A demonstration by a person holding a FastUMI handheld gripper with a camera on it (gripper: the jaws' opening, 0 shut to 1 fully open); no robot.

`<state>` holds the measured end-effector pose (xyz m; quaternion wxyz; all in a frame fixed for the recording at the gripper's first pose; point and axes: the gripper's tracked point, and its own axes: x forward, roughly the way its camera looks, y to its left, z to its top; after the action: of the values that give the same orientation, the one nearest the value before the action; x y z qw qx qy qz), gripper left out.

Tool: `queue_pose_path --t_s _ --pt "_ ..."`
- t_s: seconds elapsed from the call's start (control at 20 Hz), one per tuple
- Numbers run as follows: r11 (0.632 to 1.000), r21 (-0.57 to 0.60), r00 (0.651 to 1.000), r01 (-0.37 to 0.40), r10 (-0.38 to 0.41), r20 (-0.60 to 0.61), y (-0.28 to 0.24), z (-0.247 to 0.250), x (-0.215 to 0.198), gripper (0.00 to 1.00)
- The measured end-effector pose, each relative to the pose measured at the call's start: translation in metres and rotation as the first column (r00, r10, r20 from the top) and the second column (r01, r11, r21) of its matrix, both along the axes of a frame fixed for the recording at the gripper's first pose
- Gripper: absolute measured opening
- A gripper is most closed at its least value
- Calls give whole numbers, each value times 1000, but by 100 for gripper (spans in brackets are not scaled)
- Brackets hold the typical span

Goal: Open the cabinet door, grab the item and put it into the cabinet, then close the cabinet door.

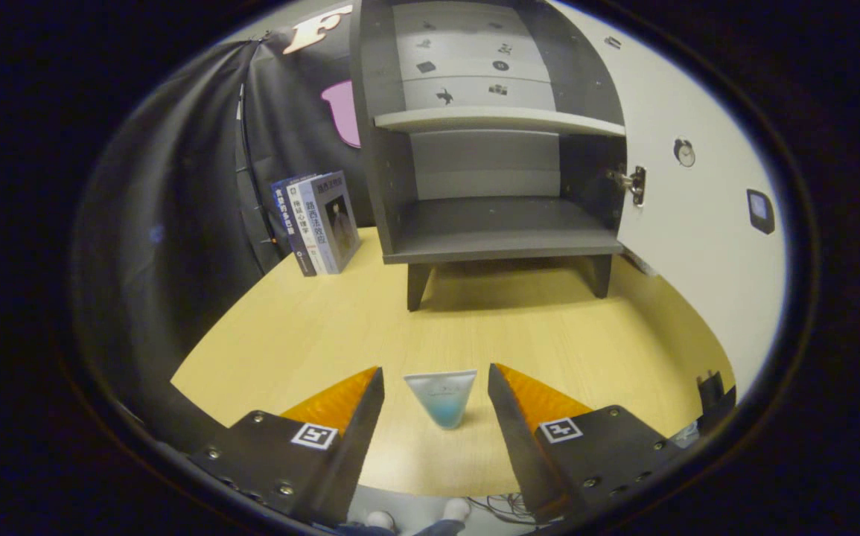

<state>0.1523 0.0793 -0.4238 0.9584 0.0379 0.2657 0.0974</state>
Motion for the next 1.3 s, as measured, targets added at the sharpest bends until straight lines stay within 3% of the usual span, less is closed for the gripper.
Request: queue_pose_path --t_s 0.3,0.5,0.6,0.7,0.8,1.0,1.3 --pt "1000 -17 999 16 -16 -34 0 -35 14 83" --pt "999 -40 999 29 -31 -41 -1 -51 18 75" --pt "997 -57 999 46 -47 -13 -5 -50 22 54" --pt "998 -50 999 39 -40 -25 -4 -54 20 56" --pt "998 -36 999 49 -49 -22 -6 -53 22 50" --pt "999 -29 999 41 -42 -21 -8 -45 20 49" --pt "999 -38 1000 -1 1 24 -11 3 26 50"
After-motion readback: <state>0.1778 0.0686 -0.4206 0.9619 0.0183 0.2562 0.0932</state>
